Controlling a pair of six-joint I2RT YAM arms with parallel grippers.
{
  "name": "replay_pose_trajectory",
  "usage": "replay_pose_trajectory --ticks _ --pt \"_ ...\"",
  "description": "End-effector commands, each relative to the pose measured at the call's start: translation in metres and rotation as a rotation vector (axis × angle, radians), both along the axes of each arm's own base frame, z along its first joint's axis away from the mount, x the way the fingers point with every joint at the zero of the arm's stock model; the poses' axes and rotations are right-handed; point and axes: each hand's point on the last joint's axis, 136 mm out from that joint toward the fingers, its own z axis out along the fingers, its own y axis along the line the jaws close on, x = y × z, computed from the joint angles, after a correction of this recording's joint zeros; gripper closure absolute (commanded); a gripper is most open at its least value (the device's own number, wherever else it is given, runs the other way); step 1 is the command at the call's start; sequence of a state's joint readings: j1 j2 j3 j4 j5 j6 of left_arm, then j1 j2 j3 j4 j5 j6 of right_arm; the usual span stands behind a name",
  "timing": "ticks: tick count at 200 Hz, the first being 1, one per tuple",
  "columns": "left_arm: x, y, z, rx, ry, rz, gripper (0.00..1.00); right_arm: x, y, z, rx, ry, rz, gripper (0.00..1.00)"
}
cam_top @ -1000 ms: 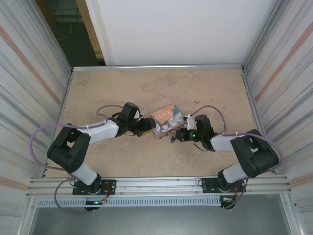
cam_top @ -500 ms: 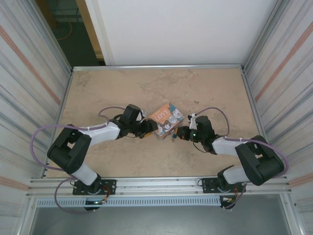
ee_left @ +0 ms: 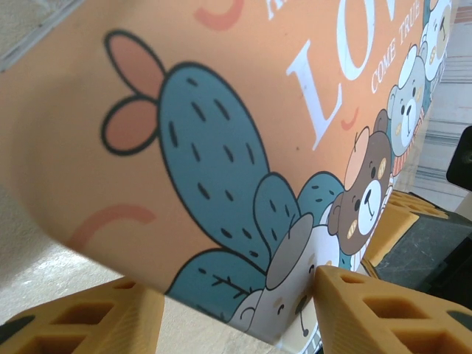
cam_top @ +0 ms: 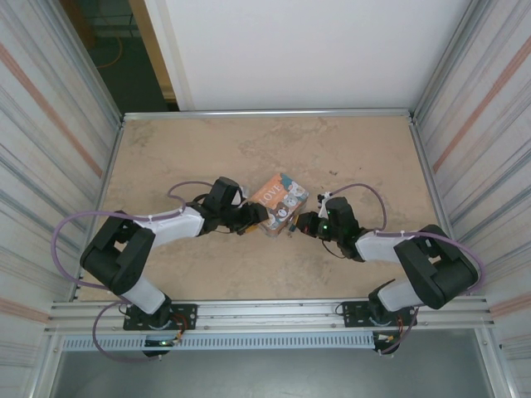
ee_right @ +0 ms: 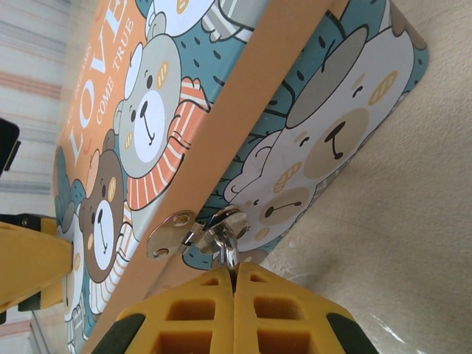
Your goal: Unlock a padlock with a key
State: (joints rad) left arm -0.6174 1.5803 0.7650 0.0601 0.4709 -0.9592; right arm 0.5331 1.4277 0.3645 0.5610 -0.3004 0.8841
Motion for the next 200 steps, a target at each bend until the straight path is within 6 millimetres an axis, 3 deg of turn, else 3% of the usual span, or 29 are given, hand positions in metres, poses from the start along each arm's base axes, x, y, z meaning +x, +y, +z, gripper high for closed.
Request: replay_pose_trajectory --ticks 1,200 --pt "-0.011 0.006 -0.014 0.046 0.045 0.000 0.44 0.017 0.005 0.017 0.033 -0.050 -0.048 1.00" --pt "-0.011 0.007 -0.016 0.044 0.046 -0.001 0.44 0.046 -0.006 0.027 0.037 -0.107 -0.139 1.00"
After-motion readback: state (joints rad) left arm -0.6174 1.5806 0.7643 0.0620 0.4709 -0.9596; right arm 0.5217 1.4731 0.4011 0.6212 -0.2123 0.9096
